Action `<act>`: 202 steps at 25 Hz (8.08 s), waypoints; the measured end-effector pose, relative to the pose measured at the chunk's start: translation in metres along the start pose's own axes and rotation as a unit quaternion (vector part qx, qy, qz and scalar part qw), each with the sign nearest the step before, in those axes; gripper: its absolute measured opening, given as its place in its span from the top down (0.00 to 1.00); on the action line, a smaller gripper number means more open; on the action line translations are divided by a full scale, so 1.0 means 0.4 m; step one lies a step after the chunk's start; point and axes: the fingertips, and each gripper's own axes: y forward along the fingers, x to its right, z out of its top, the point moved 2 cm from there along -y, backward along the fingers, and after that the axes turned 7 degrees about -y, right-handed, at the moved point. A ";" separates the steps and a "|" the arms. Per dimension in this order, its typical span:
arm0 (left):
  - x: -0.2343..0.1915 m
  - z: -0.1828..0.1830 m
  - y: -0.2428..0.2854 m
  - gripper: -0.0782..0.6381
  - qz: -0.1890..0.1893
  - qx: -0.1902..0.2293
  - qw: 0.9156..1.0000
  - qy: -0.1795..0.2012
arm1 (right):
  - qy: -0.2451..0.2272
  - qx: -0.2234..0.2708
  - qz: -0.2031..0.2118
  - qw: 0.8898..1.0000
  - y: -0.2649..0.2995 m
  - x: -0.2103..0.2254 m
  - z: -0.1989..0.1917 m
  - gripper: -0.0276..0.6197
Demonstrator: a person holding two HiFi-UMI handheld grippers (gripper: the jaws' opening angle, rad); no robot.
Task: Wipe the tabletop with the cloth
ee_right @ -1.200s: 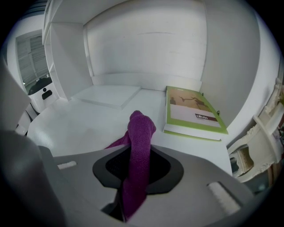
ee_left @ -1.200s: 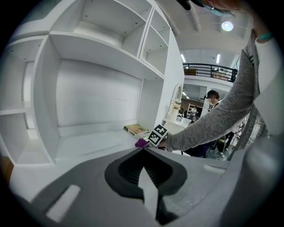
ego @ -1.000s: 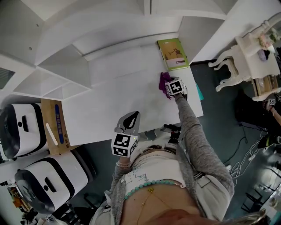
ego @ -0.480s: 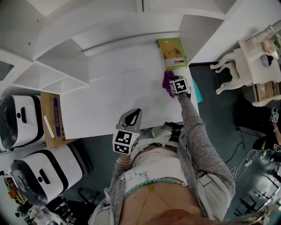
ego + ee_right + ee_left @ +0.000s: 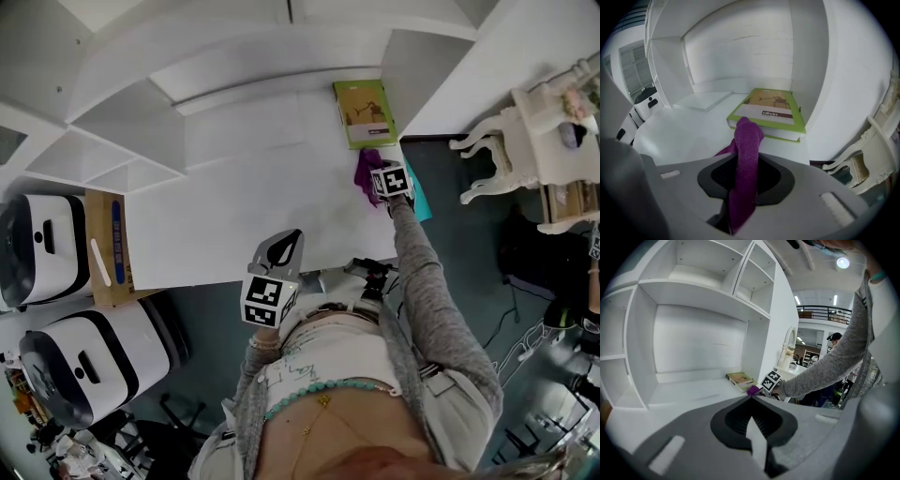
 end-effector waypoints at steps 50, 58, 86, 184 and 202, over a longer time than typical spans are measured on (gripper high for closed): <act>0.083 -0.023 0.023 0.89 0.004 -0.004 1.000 -0.006 | 0.033 0.021 -0.081 0.996 -0.111 0.188 -0.161 0.81; 0.099 -0.029 0.019 0.89 -0.004 -0.004 1.000 0.001 | 0.046 0.030 -0.086 0.995 -0.139 0.168 -0.202 0.81; 0.155 -0.042 -0.008 0.89 -0.027 0.007 0.999 0.015 | 0.052 0.040 -0.082 0.994 -0.207 0.103 -0.318 0.81; -0.338 -0.217 -0.568 0.89 0.039 0.052 0.997 -0.034 | -0.068 0.009 -0.023 0.997 -0.052 -0.740 -0.030 0.83; -0.321 -0.173 -0.489 0.89 0.099 0.054 0.991 -0.068 | -0.075 -0.018 0.084 0.994 -0.039 -0.752 0.000 0.82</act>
